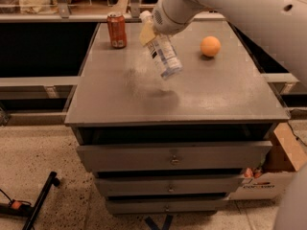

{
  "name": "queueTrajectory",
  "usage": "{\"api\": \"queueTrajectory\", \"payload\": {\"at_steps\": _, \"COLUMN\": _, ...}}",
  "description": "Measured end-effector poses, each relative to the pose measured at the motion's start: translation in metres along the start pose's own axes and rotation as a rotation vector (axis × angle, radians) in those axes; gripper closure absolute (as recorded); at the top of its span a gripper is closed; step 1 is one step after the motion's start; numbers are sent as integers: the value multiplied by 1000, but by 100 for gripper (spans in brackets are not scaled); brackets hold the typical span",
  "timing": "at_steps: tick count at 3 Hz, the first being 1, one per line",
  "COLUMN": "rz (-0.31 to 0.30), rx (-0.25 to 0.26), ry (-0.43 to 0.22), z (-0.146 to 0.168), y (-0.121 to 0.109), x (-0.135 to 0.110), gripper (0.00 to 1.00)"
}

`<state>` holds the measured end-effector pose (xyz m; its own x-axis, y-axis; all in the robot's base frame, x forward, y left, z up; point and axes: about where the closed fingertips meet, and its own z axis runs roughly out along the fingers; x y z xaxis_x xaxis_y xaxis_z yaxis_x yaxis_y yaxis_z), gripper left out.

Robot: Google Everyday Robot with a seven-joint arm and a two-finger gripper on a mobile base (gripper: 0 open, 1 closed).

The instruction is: Place blue plastic bottle upright

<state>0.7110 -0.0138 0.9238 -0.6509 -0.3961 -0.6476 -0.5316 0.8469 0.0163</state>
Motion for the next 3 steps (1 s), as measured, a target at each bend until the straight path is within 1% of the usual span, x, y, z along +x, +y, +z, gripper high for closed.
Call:
{"api": "queueTrajectory", "payload": {"at_steps": 1, "rz": -1, "rx": -123, "ry": -133, "z": -8, "y": -15, "x": -8, "gripper": 100}}
{"api": "queueTrajectory", "payload": {"at_steps": 2, "rz": 2, "rx": -306, "ry": -225, "z": -12, "y": -24, "x": -12, "gripper": 100}}
{"api": "queueTrajectory", "payload": {"at_steps": 3, "rz": -73, "rx": -504, "ry": -313, "z": -23, "y": -21, "x": -14, "gripper": 100}}
